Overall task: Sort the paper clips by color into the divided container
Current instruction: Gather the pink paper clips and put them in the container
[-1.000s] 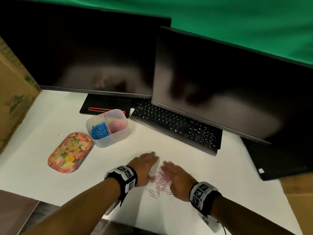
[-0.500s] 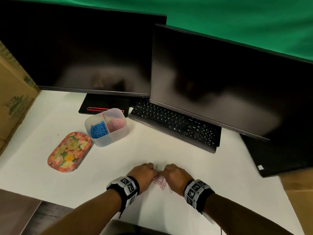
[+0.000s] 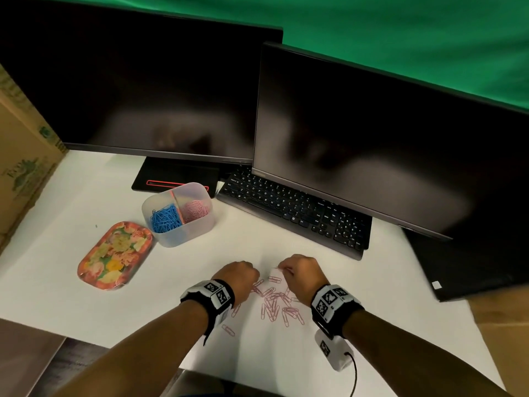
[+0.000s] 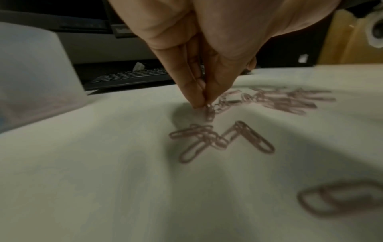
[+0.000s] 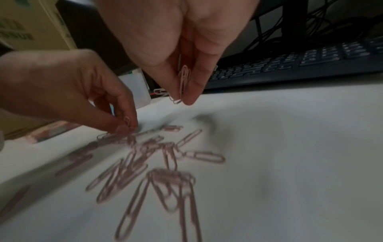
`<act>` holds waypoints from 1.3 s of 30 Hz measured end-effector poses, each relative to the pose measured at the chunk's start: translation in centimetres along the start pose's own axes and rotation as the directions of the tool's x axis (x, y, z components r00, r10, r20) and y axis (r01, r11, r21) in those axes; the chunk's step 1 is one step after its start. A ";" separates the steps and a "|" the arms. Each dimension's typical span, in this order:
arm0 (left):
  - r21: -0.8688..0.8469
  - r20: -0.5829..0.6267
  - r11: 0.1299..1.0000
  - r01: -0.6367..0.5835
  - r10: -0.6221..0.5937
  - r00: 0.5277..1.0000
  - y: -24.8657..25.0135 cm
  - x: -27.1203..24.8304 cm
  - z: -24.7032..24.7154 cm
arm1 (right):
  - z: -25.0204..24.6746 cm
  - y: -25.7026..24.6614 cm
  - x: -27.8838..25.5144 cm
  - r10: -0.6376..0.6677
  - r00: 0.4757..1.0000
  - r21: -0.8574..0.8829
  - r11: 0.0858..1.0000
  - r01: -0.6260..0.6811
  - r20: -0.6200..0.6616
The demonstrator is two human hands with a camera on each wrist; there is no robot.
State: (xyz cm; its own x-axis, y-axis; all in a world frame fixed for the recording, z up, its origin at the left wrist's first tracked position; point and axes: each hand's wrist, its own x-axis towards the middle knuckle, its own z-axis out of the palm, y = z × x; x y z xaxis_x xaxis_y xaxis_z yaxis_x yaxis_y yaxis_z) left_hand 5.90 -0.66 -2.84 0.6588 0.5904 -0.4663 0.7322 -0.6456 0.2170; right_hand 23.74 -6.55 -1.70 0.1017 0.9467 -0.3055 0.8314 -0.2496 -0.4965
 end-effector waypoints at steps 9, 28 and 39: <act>-0.558 -0.391 0.827 0.066 -0.332 0.858 -3.6 -2.0 -6.6 | -3.1 -5.8 3.6 -0.055 0.988 0.148 0.986 0.077 -0.145; -0.679 -0.418 0.714 0.168 -0.565 0.712 -11.4 -5.5 -8.9 | -1.7 -19.5 14.1 -0.155 0.988 0.172 0.973 0.152 0.008; -0.066 0.122 0.998 0.001 0.007 0.992 -4.9 -6.8 2.4 | -0.3 -2.7 1.9 -0.178 0.877 -0.242 0.920 0.309 0.446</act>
State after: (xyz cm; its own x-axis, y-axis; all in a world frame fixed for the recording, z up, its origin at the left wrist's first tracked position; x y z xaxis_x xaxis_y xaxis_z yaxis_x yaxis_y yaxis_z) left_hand -2.60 -2.65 -2.76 0.6378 0.5222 -0.5661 0.7427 -0.6116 0.2726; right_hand 21.79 -3.99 -0.72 -0.3023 0.7843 -0.5417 0.9281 0.1126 -0.3548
